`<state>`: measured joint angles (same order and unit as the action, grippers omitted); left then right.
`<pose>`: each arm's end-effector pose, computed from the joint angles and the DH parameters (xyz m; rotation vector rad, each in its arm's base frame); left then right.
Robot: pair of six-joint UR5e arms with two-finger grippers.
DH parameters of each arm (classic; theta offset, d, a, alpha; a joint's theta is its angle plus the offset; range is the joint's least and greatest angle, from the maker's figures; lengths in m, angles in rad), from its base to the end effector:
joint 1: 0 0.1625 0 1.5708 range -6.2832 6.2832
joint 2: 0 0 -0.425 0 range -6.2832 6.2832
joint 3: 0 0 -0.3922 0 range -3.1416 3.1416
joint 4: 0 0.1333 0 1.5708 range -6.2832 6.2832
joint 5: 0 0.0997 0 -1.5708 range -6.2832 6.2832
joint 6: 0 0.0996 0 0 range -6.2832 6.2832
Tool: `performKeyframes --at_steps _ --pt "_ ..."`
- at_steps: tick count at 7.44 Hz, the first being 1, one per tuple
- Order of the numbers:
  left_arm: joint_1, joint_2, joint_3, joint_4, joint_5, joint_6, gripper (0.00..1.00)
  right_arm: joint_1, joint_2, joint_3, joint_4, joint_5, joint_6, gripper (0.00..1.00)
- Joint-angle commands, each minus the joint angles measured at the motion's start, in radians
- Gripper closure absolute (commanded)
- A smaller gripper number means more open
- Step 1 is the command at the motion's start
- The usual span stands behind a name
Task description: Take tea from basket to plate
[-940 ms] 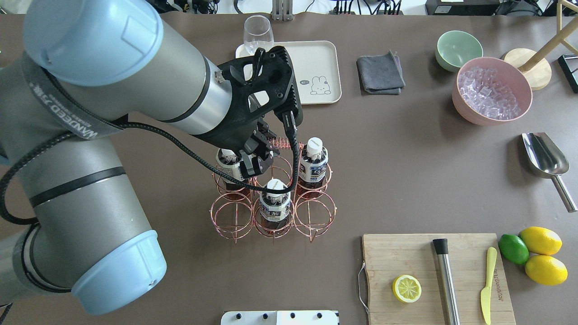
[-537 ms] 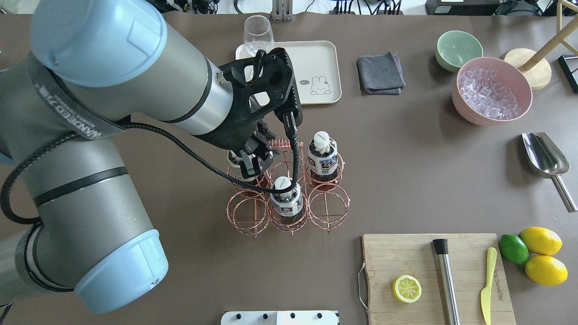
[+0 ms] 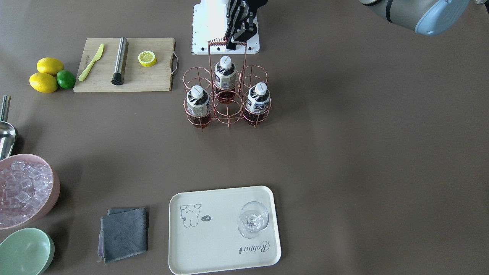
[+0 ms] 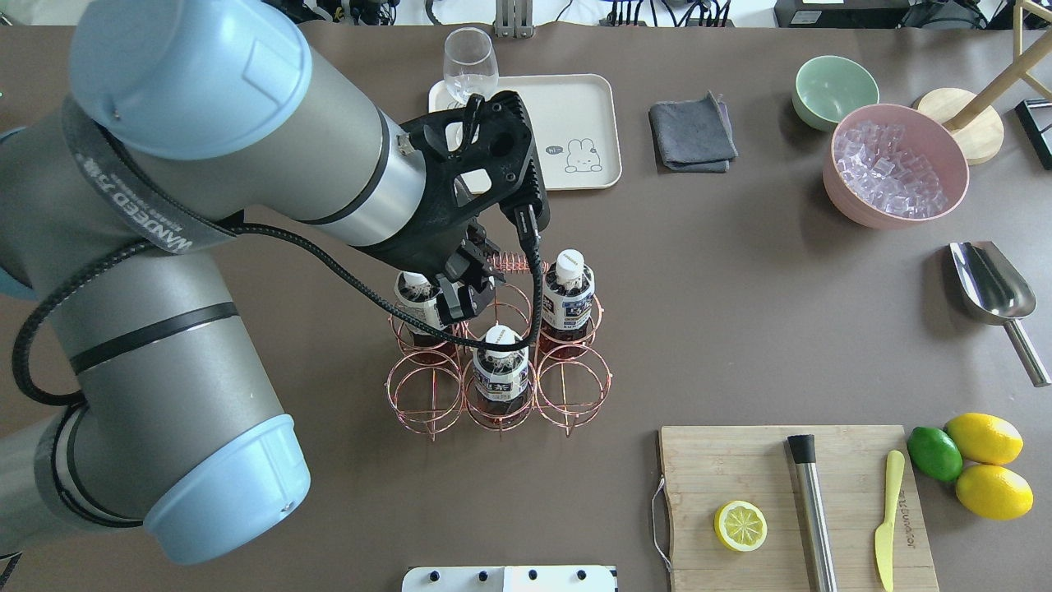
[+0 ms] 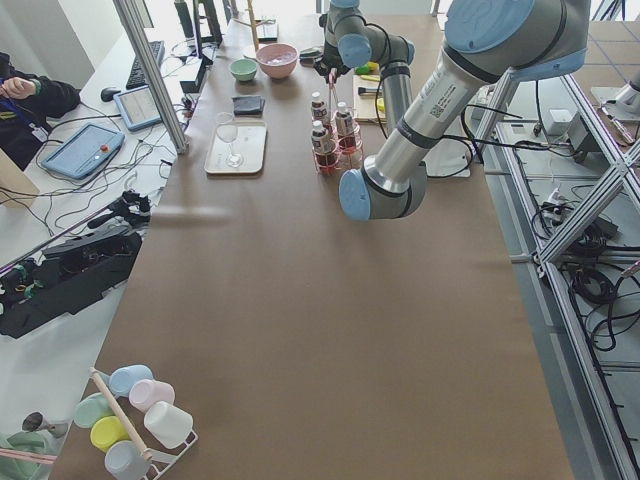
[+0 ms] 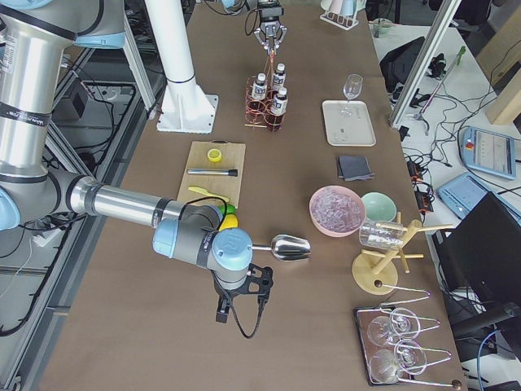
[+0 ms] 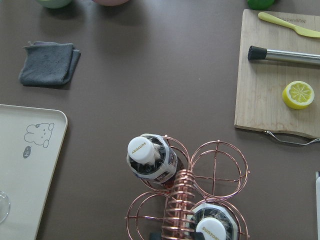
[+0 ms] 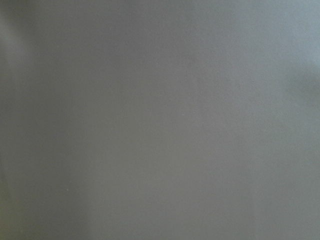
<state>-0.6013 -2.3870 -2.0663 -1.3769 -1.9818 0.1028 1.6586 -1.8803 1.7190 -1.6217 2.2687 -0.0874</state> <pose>0.3890 -0.3802 0.0248 0.9023 0.8491 1.1707 0.0988 -0.3317 0.7259 -0.1419 -0.7104 0.0744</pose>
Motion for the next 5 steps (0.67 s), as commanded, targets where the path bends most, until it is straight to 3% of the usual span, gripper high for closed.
performKeyframes --at_steps 1,3,5 --pt "0.000 0.019 0.003 -0.013 0.000 0.000 1.00 0.000 0.001 -0.001 0.000 0.026 0.002 0.00" --pt "-0.002 0.019 -0.003 -0.013 -0.002 0.000 1.00 0.000 0.001 -0.001 -0.001 0.043 0.002 0.00" --pt "-0.003 0.017 -0.006 -0.011 0.000 0.000 1.00 -0.035 0.013 0.077 -0.024 0.141 0.088 0.01"
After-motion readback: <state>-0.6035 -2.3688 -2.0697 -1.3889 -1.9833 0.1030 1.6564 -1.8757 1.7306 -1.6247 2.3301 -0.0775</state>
